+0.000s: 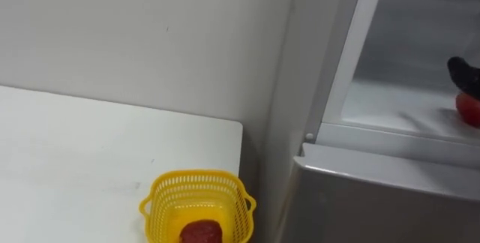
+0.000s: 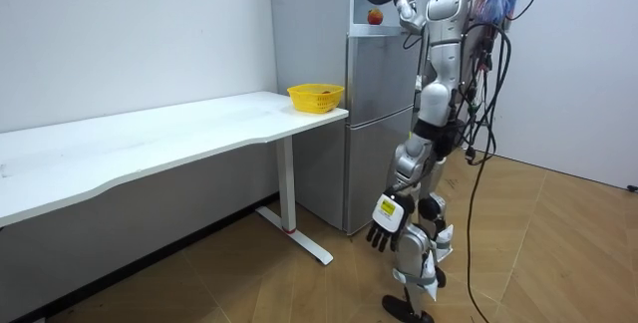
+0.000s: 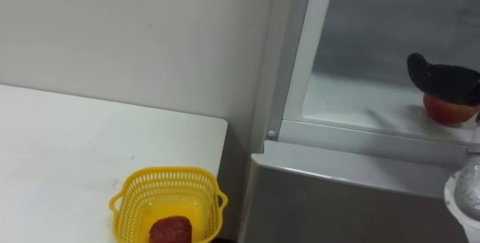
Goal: Retrieve from the upper fridge
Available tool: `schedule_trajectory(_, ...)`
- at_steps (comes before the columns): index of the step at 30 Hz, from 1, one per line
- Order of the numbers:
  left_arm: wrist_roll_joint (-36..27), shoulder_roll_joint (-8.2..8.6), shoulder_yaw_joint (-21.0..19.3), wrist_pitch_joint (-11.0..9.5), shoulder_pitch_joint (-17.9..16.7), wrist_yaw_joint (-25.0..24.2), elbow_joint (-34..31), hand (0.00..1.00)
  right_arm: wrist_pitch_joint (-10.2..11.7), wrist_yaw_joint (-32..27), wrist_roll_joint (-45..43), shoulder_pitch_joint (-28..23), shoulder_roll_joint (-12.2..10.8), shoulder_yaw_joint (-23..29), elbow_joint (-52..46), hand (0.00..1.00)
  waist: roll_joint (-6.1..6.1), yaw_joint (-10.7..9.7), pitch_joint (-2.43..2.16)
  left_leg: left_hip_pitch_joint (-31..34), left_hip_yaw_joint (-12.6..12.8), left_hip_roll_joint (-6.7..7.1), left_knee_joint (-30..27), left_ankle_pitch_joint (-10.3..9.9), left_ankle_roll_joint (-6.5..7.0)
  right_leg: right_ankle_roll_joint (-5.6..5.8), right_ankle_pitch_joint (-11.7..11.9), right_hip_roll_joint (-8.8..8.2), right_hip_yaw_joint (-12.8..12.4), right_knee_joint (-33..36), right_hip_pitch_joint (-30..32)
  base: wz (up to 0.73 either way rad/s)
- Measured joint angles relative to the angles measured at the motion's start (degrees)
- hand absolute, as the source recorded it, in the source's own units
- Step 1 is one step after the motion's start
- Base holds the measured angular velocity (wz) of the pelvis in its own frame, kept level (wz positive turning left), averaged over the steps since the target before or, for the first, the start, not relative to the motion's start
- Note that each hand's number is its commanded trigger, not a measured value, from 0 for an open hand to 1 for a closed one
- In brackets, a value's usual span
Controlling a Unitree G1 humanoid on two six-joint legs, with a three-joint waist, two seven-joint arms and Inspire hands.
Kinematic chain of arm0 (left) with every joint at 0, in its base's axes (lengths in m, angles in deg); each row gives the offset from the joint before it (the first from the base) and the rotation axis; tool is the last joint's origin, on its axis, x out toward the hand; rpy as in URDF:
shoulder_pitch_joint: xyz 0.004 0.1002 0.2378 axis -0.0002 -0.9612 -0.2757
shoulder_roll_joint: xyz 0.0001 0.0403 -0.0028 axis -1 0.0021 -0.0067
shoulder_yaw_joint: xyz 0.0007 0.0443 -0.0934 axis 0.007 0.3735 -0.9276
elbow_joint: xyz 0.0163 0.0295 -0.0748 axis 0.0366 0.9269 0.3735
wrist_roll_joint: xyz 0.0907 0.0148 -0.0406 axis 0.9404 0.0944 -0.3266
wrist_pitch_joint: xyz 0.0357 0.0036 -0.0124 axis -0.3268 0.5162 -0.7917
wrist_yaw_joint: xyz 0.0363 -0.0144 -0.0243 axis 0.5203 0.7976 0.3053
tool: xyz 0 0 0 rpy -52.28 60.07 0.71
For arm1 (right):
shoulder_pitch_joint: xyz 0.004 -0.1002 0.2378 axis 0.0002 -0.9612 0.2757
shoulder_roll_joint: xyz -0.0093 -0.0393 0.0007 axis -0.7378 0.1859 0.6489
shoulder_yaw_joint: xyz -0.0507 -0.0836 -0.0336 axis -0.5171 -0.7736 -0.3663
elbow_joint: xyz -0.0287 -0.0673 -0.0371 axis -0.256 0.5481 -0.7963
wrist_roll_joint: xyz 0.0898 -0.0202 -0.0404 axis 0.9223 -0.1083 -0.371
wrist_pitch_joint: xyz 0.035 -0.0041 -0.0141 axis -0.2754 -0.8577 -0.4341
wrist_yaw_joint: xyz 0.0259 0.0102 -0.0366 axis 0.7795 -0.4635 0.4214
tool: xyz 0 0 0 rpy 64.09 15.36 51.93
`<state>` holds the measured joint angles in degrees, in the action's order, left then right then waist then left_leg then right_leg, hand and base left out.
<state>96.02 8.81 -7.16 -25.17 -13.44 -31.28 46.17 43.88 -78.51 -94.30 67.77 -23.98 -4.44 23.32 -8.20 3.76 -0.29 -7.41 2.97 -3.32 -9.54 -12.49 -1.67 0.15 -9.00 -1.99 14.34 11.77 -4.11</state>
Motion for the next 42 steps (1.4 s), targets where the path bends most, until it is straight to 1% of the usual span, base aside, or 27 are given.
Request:
schedule_trajectory(1,0.0,-0.16,0.0,0.0,-0.2,0.0,0.0,0.0,0.0,0.6,0.0,0.0,0.0,0.0,0.0,0.0,-0.4,0.1,0.14,0.0,0.0,0.01,0.0,0.0,0.0,0.0,0.0,-0.01,0.0,0.0,0.0,0.0)
schedule_trajectory(2,0.0,-0.26,0.0,0.0,-0.4,0.0,0.0,0.0,-0.1,0.9,0.0,0.0,0.0,0.0,0.0,0.0,-0.5,0.1,0.18,0.0,0.0,0.01,-0.1,0.0,0.0,0.0,0.0,-0.01,0.0,0.0,0.0,0.0)
schedule_trajectory(3,0.0,-0.44,0.0,0.0,-0.4,0.0,0.0,0.0,-0.4,1.3,0.0,0.0,0.0,-0.2,0.1,0.0,-0.57,0.2,0.21,0.0,-0.1,0.02,-0.1,0.0,0.0,0.0,0.0,-0.02,0.0,0.0,0.0,0.0)
schedule_trajectory(4,0.0,-0.57,0.0,0.1,-0.6,0.0,0.0,0.0,-0.6,1.8,0.0,0.0,0.0,-0.3,0.4,0.0,-0.75,0.2,0.13,-0.1,-0.1,0.02,-0.1,0.0,0.01,0.0,0.0,-0.02,0.0,0.0,-0.2,0.0)
schedule_trajectory(6,0.0,-0.65,0.0,0.3,-0.9,0.0,-0.2,0.0,-0.9,2.4,0.1,0.0,0.0,-0.3,0.9,0.0,-0.85,0.2,0.18,-0.2,-0.3,0.03,-0.2,0.0,0.01,0.0,0.0,-0.04,0.2,-0.1,-0.6,0.06)
schedule_trajectory(9,0.0,-0.79,0.0,1.1,-1.1,0.0,-1.3,0.0,-1.0,3.4,1.2,0.9,0.1,-0.5,3.4,0.0,-0.74,-0.1,0.26,-0.1,-0.6,0.04,-0.2,-0.1,-0.03,0.0,0.0,-0.04,0.3,-0.1,-0.7,0.06)
schedule_trajectory(14,0.0,-1.07,-0.6,1.2,-1.6,0.0,-2.3,0.0,-2.3,5.1,3.2,1.4,0.4,-0.5,7.1,0.0,-0.16,-0.2,0.53,0.1,-0.7,0.07,-0.2,-0.1,-0.04,-0.01,0.0,0.0,0.2,-0.3,-0.7,0.02)
schedule_trajectory(15,0.0,-1.08,-0.6,1.2,-1.6,0.0,-2.4,0.0,-2.5,5.4,3.4,1.4,0.4,-0.5,7.2,0.0,-0.15,-0.3,0.45,0.2,-0.7,0.09,-0.2,-0.1,-0.04,-0.01,0.0,0.0,0.1,-0.3,-0.6,0.0)
schedule_trajectory(21,0.0,-1.08,-1.0,1.3,-2.8,0.1,-3.7,0.0,-2.6,5.6,3.9,1.4,0.5,-0.5,7.3,0.0,0.5,-0.3,0.25,0.1,-0.7,0.07,-0.3,-0.1,-0.04,-0.01,0.0,0.09,0.2,-0.7,-0.7,0.0)
schedule_trajectory(25,0.0,-1.08,-0.9,1.6,-2.8,0.2,-4.0,0.0,-2.7,6.0,4.5,1.4,0.5,-0.6,8.6,0.0,0.49,-0.3,0.18,-0.1,-0.7,0.07,-0.3,-0.1,-0.04,-0.01,0.0,0.11,0.2,-1.0,-1.1,0.0)
schedule_trajectory(30,0.0,-1.07,-0.9,2.2,-2.7,0.1,-4.4,0.0,-3.6,8.3,4.5,2.0,0.6,-0.6,12.8,0.0,0.45,-0.6,0.13,-0.1,-0.8,0.07,-0.3,-0.1,-0.04,-0.02,0.0,0.11,0.2,-0.9,-1.0,0.0)
schedule_trajectory(33,0.0,-1.06,-0.9,2.4,-2.8,0.0,-4.4,0.0,-4.5,9.7,4.5,2.1,0.6,-0.6,13.3,0.0,0.81,-0.8,0.12,0.0,-0.8,0.07,-0.2,-0.1,-0.04,-0.04,0.0,0.11,0.2,-0.8,-0.9,0.0)
schedule_trajectory(37,0.0,-1.12,-0.9,2.4,-2.4,-0.7,-4.5,0.0,-4.8,10.5,4.5,2.1,2.3,-0.8,13.9,0.0,0.98,-0.7,0.07,0.1,-0.7,0.06,-0.1,-0.1,-0.04,-0.04,0.0,0.1,0.2,-0.8,-0.8,0.0)
schedule_trajectory(42,0.0,-1.19,-0.6,2.4,-2.3,-1.2,-4.5,0.0,-4.9,10.5,4.6,2.1,3.2,-0.9,14.5,0.0,0.87,-0.7,0.05,0.0,-0.6,0.07,-0.1,-0.1,-0.04,-0.04,0.0,0.12,0.1,-0.9,-0.7,0.0)
